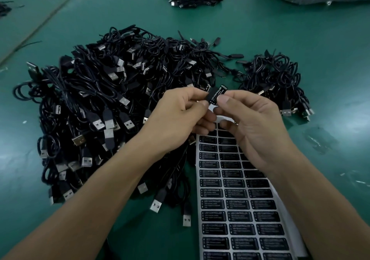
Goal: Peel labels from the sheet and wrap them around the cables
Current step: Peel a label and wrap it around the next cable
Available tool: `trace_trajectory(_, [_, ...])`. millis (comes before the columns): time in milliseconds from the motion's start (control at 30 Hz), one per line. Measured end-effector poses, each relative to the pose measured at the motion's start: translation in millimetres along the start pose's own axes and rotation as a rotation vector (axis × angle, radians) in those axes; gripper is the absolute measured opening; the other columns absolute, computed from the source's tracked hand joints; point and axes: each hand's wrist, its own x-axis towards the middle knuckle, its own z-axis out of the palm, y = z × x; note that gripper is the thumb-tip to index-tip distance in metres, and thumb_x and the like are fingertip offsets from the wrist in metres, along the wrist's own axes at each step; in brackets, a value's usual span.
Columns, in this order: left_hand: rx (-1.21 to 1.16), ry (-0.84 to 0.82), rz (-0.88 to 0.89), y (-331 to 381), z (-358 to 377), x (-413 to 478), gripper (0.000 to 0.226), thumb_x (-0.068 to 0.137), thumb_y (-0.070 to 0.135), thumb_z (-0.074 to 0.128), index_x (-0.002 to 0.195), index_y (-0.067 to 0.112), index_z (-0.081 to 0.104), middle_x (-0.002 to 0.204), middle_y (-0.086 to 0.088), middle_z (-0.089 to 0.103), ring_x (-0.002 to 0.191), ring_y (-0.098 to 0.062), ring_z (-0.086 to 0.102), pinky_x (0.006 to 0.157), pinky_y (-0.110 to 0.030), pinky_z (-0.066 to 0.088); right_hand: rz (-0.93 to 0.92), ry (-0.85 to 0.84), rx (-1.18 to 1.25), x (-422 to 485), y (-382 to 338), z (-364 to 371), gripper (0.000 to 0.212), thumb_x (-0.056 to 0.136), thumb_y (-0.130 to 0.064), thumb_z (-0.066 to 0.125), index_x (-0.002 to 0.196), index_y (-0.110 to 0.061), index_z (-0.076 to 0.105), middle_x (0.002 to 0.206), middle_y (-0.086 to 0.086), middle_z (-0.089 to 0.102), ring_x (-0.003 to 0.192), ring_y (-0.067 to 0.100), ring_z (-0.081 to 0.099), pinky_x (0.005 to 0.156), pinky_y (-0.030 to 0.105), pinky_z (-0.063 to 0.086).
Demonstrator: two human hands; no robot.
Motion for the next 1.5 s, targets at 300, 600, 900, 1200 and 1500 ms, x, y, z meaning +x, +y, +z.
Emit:
trace_trajectory(300, [0.014, -0.047, -0.070, 1.3, -2.1, -2.0, 0.003, 0.096, 0.006, 0.063, 0.094, 0.008, 0.063, 0.079, -0.005, 0.078, 0.074, -0.015, 0.076, 0.062, -0.021, 0.058, -0.019, 0.048, -0.014, 3.8, 7.8, -1.3, 0.008, 0.079, -0.015, 0.075, 0.084, -0.009, 0.074, 0.069, 0.002, 0.068, 0.068, 0.010, 0.061, 0.066, 0.021, 0.050])
trace_trajectory(600, [0.036, -0.088, -0.069, 1.1, -7.6, -2.4, 0.010, 0.090, 0.005, 0.071, 0.088, 0.013, 0.076, 0.077, -0.010, 0.076, 0.068, -0.014, 0.072, 0.062, -0.021, 0.058, -0.043, 0.058, -0.026, 2.9, 5.3, -1.0, 0.007, 0.087, -0.008, 0.072, 0.081, -0.010, 0.075, 0.070, 0.003, 0.068, 0.068, 0.012, 0.062, 0.066, 0.021, 0.052])
trace_trajectory(900, [-0.002, -0.059, -0.097, -2.3, -7.1, -1.2, 0.005, 0.090, 0.008, 0.071, 0.089, 0.004, 0.074, 0.079, -0.008, 0.077, 0.069, -0.014, 0.074, 0.061, -0.021, 0.059, -0.090, 0.074, -0.226, 2.2, 7.7, -2.1, 0.005, 0.087, -0.010, 0.075, 0.082, -0.010, 0.076, 0.072, 0.002, 0.072, 0.067, 0.012, 0.065, 0.069, 0.025, 0.053])
trace_trajectory(1200, [0.006, -0.056, -0.093, -2.8, -6.2, -1.3, 0.004, 0.090, 0.009, 0.072, 0.086, 0.010, 0.074, 0.079, -0.007, 0.077, 0.070, -0.015, 0.075, 0.058, -0.017, 0.054, -0.139, 0.071, -0.291, 1.4, 8.1, -2.3, 0.008, 0.088, -0.012, 0.075, 0.081, -0.015, 0.077, 0.072, -0.002, 0.072, 0.066, 0.007, 0.063, 0.066, 0.020, 0.052])
trace_trajectory(1500, [-0.007, -0.059, -0.092, -2.8, -4.7, -2.1, 0.004, 0.089, 0.011, 0.073, 0.084, 0.011, 0.073, 0.078, -0.006, 0.077, 0.070, -0.014, 0.075, 0.057, -0.016, 0.054, -0.144, 0.069, -0.312, 1.2, 8.0, -3.8, 0.009, 0.087, -0.014, 0.076, 0.079, -0.017, 0.078, 0.075, 0.001, 0.075, 0.067, 0.009, 0.064, 0.067, 0.022, 0.053])
